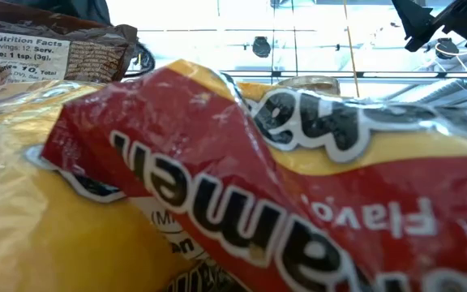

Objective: Pick & Place Food Item
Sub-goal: Put the green patterned spoon into the top left transparent bin

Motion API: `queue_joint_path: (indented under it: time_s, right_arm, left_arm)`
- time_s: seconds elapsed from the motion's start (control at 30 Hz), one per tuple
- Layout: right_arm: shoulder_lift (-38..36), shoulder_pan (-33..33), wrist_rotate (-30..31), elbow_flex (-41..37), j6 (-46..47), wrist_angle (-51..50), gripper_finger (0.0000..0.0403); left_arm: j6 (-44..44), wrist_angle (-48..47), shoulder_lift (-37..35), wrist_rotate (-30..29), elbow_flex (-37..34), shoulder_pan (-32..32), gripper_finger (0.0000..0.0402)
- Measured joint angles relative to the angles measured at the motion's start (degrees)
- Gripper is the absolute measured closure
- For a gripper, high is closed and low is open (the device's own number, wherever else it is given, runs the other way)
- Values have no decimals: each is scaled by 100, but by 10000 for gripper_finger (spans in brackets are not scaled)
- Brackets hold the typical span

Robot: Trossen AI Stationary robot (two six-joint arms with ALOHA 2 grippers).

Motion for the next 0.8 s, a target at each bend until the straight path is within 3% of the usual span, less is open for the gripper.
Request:
queue_joint_path:
  time_s: [0.17, 0.53, 0.8]
  right_arm:
    - [-1, 0, 0, 0, 0, -2, 23]
    - [-1, 0, 0, -4, 1, -2, 23]
    - [-1, 0, 0, -4, 0, 0, 23]
  left_arm:
    - [113, -392, -8, -142, 150, 6, 314]
    - [305, -426, -8, -329, -373, -292, 314]
    - [476, 89, -36, -403, -723, -215, 314]
